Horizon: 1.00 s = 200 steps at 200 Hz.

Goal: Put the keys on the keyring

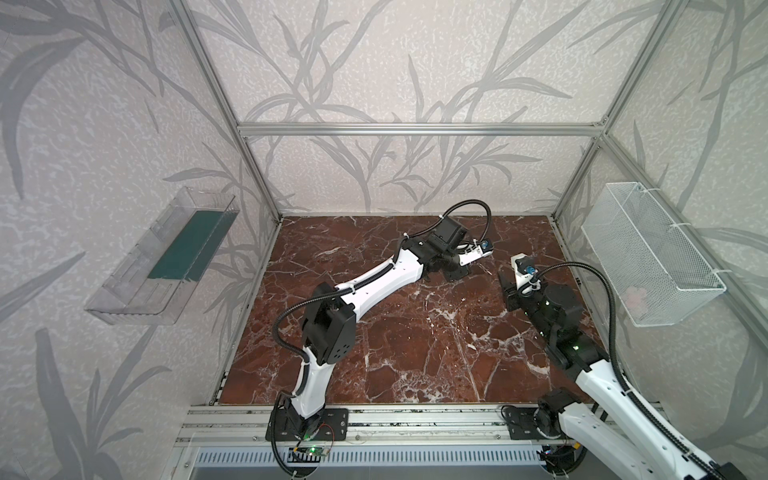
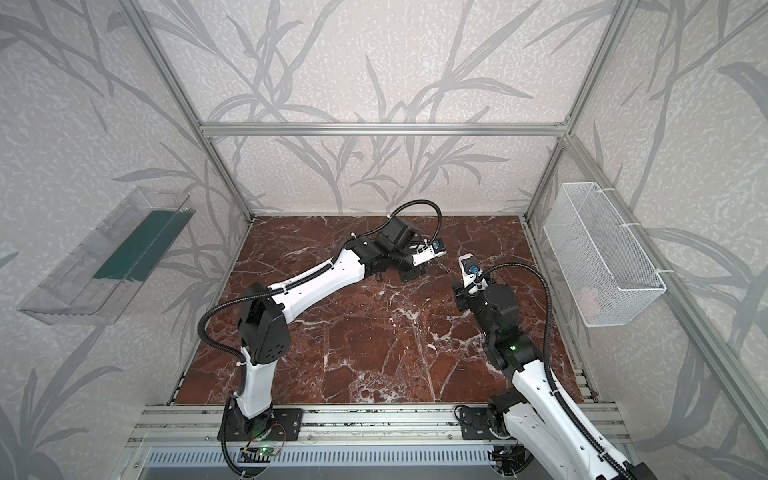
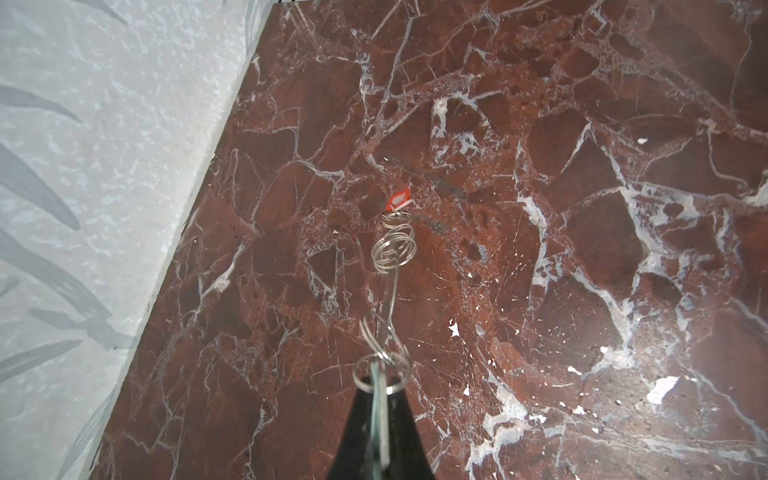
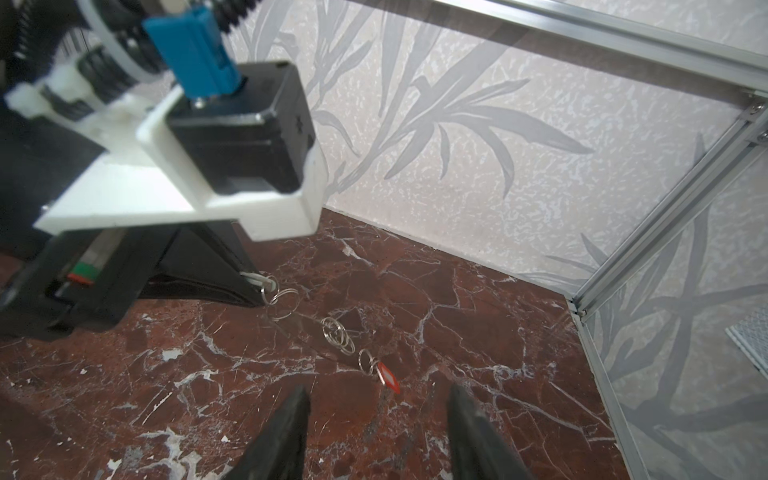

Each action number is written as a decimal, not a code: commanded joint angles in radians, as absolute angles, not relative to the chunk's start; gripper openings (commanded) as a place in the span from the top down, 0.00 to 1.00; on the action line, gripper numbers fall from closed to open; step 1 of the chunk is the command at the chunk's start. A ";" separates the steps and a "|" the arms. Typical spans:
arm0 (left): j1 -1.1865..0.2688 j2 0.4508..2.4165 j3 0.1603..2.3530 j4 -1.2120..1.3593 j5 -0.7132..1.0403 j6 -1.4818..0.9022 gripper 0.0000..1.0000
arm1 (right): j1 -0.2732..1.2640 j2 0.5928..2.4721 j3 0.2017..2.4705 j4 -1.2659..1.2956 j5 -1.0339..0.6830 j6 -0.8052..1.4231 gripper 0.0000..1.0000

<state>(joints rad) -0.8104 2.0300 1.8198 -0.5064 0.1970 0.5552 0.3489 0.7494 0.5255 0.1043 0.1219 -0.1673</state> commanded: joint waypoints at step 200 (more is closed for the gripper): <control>-0.588 1.525 0.991 -0.258 -0.052 0.297 0.09 | 0.278 0.962 0.470 0.192 0.056 -0.148 0.23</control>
